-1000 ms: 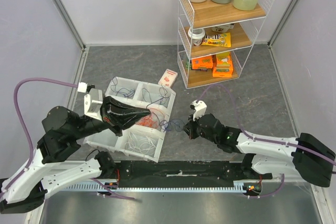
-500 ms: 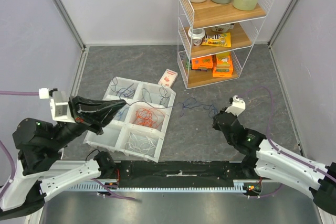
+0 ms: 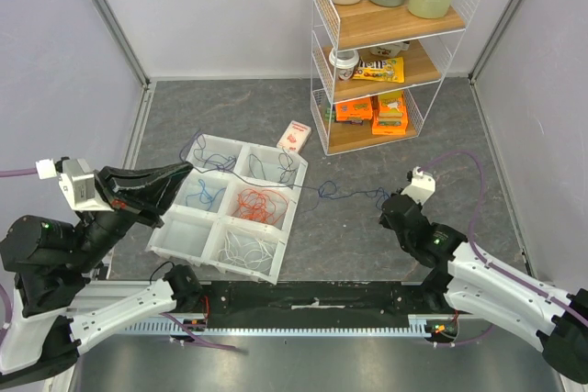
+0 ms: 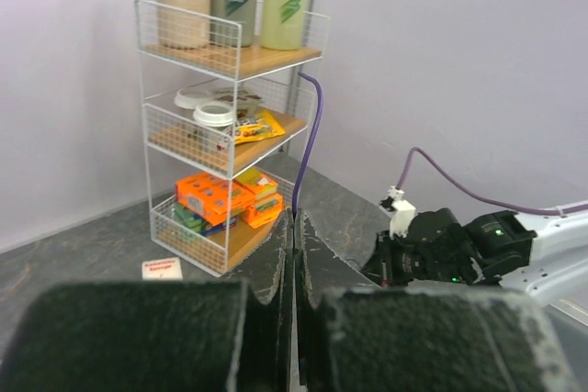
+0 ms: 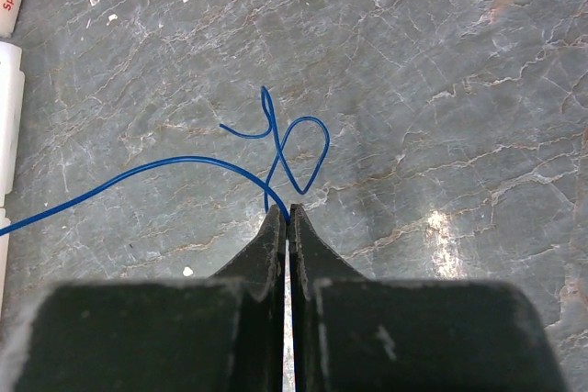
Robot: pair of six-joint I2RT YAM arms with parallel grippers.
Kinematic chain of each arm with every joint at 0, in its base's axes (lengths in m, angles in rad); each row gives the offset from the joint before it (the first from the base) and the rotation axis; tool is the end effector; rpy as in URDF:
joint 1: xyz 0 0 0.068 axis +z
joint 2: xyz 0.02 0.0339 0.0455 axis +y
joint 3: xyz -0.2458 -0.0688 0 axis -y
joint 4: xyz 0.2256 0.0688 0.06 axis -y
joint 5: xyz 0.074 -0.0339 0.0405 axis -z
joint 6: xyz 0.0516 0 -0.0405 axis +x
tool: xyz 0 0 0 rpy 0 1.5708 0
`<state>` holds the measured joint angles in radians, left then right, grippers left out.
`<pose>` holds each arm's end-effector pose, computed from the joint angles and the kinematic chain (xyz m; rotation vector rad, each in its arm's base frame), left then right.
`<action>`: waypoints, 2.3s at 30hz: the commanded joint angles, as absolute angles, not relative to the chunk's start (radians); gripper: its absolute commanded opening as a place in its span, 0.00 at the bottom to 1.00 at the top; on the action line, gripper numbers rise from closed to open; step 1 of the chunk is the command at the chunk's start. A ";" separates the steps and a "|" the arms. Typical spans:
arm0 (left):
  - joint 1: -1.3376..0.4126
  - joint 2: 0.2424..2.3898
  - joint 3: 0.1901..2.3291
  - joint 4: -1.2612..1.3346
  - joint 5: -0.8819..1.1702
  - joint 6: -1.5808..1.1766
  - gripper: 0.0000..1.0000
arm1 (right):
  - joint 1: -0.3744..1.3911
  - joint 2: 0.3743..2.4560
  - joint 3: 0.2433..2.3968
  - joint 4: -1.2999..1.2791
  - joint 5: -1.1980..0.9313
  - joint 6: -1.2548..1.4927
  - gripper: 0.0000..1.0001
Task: Untangle the cables
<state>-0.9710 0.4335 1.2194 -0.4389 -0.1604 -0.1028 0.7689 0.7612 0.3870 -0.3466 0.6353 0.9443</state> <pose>0.0245 -0.0213 0.4612 0.4001 1.2071 -0.8336 0.1368 0.0898 0.1802 0.4998 2.0836 0.2684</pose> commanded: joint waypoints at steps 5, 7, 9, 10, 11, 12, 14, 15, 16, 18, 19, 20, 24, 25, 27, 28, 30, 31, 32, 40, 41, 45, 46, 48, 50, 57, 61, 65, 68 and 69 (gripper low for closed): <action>-0.973 0.422 1.258 -0.509 -0.270 -0.035 0.02 | 0.758 0.727 0.416 -0.350 0.643 0.917 0.00; -0.973 0.420 1.265 -0.515 -0.281 -0.028 0.02 | 0.756 0.719 0.413 -0.351 0.641 0.917 0.00; -0.973 0.420 1.273 -0.526 -0.288 -0.022 0.02 | 0.756 0.718 0.411 -0.350 0.644 0.919 0.00; -0.973 0.420 1.275 -0.531 -0.293 -0.017 0.02 | 0.755 0.719 0.413 -0.351 0.641 0.919 0.00; -0.971 0.419 1.276 -0.532 -0.299 -0.014 0.02 | 0.755 0.716 0.413 -0.350 0.643 0.919 0.00; -0.973 0.419 1.278 -0.535 -0.305 -0.008 0.02 | 0.753 0.715 0.411 -0.350 0.641 0.919 0.00; -0.971 0.419 1.284 -0.546 -0.325 -0.002 0.02 | 0.753 0.710 0.413 -0.350 0.643 0.916 0.00; -0.973 0.419 1.284 -0.548 -0.331 -0.002 0.02 | 0.753 0.707 0.413 -0.350 0.641 0.914 0.00; -0.973 0.420 1.285 -0.549 -0.345 -0.002 0.02 | 0.753 0.703 0.411 -0.350 0.643 0.911 0.00; -0.973 0.420 1.290 -0.558 -0.370 0.034 0.02 | 0.752 0.690 0.410 -0.348 0.641 0.911 0.00; -0.973 0.420 1.290 -0.563 -0.383 0.040 0.02 | 0.752 0.683 0.408 -0.350 0.643 0.908 0.00; -0.971 0.422 1.293 -0.569 -0.397 0.044 0.02 | 0.752 0.677 0.407 -0.348 0.641 0.910 0.00; -0.971 0.420 1.293 -0.584 -0.445 0.063 0.02 | 0.750 0.660 0.403 -0.353 0.644 0.907 0.00; -0.973 0.420 1.293 -0.587 -0.449 0.064 0.02 | 0.749 0.657 0.405 -0.350 0.644 0.907 0.00; -0.973 0.419 1.293 -0.589 -0.475 0.064 0.02 | 0.749 0.655 0.403 -0.356 0.655 0.913 0.00; -0.973 0.419 1.295 -0.589 -0.501 0.064 0.02 | 0.749 0.653 0.403 -0.360 0.658 0.919 0.00; -0.973 0.419 1.293 -0.591 -0.573 0.066 0.02 | 0.749 0.644 0.405 -0.376 0.675 0.936 0.00; -0.973 0.419 1.293 -0.594 -0.619 0.067 0.02 | 0.747 0.640 0.403 -0.383 0.680 0.943 0.00; -0.973 0.422 1.293 -0.597 -0.658 0.071 0.02 | 0.747 0.632 0.403 -0.393 0.687 0.948 0.00; -0.971 0.410 1.295 -0.586 -0.928 0.124 0.02 | 0.746 0.563 0.413 -0.468 0.750 0.977 0.00; -0.973 0.403 1.293 -0.578 -0.949 0.132 0.02 | 0.746 0.560 0.413 -0.469 0.755 0.979 0.00; -0.974 0.387 1.276 -0.560 -0.930 0.118 0.02 | 0.746 0.561 0.417 -0.472 0.750 0.976 0.00; -0.974 0.391 1.266 -0.560 -0.907 0.106 0.02 | 0.746 0.564 0.419 -0.471 0.747 0.974 0.00; -0.974 0.419 1.252 -0.580 -0.858 0.080 0.02 | 0.746 0.571 0.417 -0.465 0.741 0.968 0.00; -0.976 0.465 1.246 -0.610 -0.828 0.051 0.02 | 0.744 0.574 0.417 -0.457 0.733 0.963 0.00; -0.973 0.610 1.200 -0.572 -0.801 0.023 0.02 | 0.746 0.574 0.426 -0.443 0.697 0.925 0.00; -0.971 0.695 1.190 -0.493 -0.787 0.048 0.02 | 0.746 0.575 0.428 -0.431 0.670 0.908 0.00; -0.944 0.787 1.216 -0.436 -0.747 0.067 0.02 | 0.746 0.586 0.437 -0.426 0.652 0.881 0.00; -0.821 0.850 1.227 -0.413 -0.648 0.046 0.02 | 0.746 0.595 0.446 -0.425 0.655 0.861 0.00; -0.760 0.865 1.235 -0.425 -0.577 0.016 0.01 | 0.746 0.597 0.451 -0.423 0.657 0.854 0.00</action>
<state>-0.9016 0.8154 1.1858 -0.5018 -0.7300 0.0578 0.7483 0.5911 0.3969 -0.4599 0.6506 0.8875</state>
